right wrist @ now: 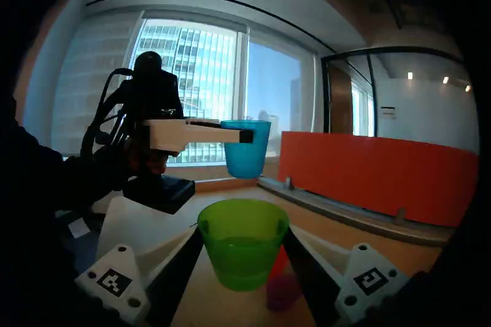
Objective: Pour water
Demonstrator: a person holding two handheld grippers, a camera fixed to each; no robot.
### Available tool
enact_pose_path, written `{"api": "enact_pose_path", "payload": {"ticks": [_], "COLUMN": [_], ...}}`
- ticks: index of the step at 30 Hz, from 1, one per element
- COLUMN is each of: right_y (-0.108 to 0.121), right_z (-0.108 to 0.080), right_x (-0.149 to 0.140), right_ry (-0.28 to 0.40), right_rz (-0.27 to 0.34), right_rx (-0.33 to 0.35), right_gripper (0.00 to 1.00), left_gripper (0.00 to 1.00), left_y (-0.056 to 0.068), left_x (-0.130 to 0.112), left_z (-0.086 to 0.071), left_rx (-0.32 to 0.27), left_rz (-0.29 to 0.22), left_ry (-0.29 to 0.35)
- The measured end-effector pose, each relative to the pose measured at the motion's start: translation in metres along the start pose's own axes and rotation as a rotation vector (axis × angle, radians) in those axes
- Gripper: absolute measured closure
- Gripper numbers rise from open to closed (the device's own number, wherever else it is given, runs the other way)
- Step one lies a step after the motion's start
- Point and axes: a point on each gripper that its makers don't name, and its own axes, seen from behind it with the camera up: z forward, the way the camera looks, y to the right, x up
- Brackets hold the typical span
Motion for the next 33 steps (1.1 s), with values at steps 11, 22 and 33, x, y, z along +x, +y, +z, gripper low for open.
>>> {"api": "enact_pose_path", "payload": {"ticks": [11,22,33], "right_y": [0.021,0.043,0.055], "right_z": [-0.018,-0.038,-0.044], "right_x": [-0.002,-0.009,-0.016], "right_ry": [-0.009,-0.027,-0.045], "right_rz": [0.025,0.029,0.046], "right_rx": [-0.048,-0.101,-0.125], "right_gripper": [0.11,0.11,0.1], "left_gripper": [0.13,0.13,0.12], "left_y": [-0.004,0.003,0.011], "left_x": [-0.032,-0.068,-0.089], "left_z": [-0.012,-0.019,-0.019], "left_rx": [0.01,0.0,-0.02], "left_rz": [-0.028,-0.033,-0.027], "left_ry": [-0.039,-0.086,-0.118]}}
